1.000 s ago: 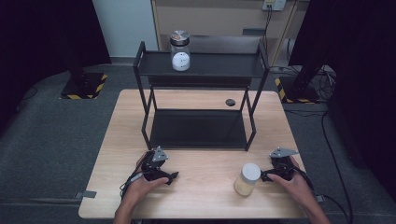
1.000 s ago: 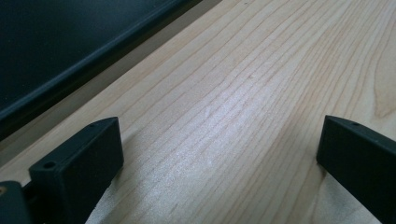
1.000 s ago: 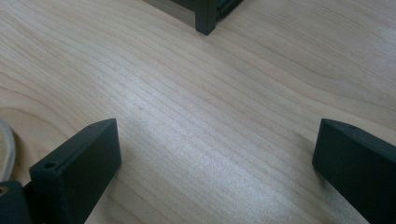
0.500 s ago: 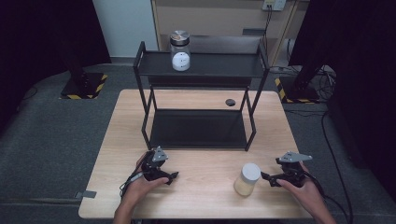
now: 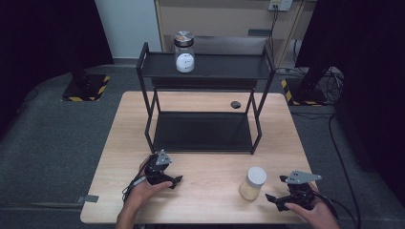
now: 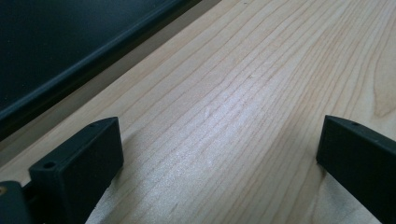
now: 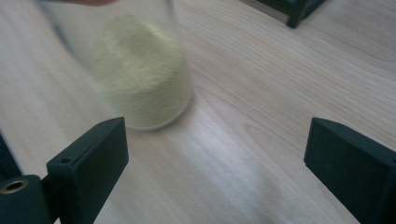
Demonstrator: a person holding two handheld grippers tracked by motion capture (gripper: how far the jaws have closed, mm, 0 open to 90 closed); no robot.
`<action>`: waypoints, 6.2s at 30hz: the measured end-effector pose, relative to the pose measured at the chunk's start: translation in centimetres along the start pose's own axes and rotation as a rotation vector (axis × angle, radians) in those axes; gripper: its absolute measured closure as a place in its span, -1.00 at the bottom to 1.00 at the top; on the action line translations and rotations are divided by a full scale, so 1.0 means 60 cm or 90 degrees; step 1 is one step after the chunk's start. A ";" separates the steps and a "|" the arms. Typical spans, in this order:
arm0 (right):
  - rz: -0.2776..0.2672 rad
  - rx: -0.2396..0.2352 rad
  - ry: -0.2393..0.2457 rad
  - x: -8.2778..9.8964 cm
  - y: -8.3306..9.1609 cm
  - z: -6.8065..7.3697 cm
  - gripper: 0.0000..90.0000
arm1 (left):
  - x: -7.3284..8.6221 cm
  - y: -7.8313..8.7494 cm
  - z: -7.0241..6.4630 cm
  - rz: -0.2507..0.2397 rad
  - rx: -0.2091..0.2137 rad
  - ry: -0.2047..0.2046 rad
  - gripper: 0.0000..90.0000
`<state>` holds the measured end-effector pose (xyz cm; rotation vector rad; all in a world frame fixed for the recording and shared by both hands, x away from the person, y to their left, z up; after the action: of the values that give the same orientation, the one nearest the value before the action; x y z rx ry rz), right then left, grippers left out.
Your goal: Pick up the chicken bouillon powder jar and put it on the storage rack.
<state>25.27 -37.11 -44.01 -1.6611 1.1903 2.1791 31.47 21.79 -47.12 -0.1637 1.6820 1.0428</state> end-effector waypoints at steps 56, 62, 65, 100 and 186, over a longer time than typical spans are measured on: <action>-0.165 -0.073 0.064 -0.020 -0.034 0.039 -0.20 | -0.001 -0.001 -0.003 0.001 -0.007 0.003 -1.00; -0.185 -0.101 0.054 -0.031 -0.031 0.028 -0.20 | -0.001 -0.001 -0.004 0.001 -0.009 0.004 -1.00; -0.187 -0.119 0.066 -0.045 -0.034 0.018 -0.20 | -0.001 -0.001 -0.005 0.001 -0.010 0.005 -1.00; -0.200 -0.206 0.076 -0.275 -0.097 -0.071 -0.20 | -0.002 -0.003 -0.005 0.001 -0.008 0.005 -1.00; -0.203 -0.144 0.094 -0.691 -0.091 -0.153 -0.20 | -0.006 -0.009 0.002 0.001 0.008 -0.005 -1.00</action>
<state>50.64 -25.90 -11.37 -1.9730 0.6653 2.0805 32.01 21.38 -47.12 -0.1498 1.6814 1.0331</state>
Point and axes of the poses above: each handheld gripper's, and its own axes: y roughly backward along the jaws, x roughly out of its underside, z roughly to its left, the point moved 4 cm from there along -y, roughly forward along the jaws, and after that the axes turned 13 degrees about -z, right-handed, at the moved point
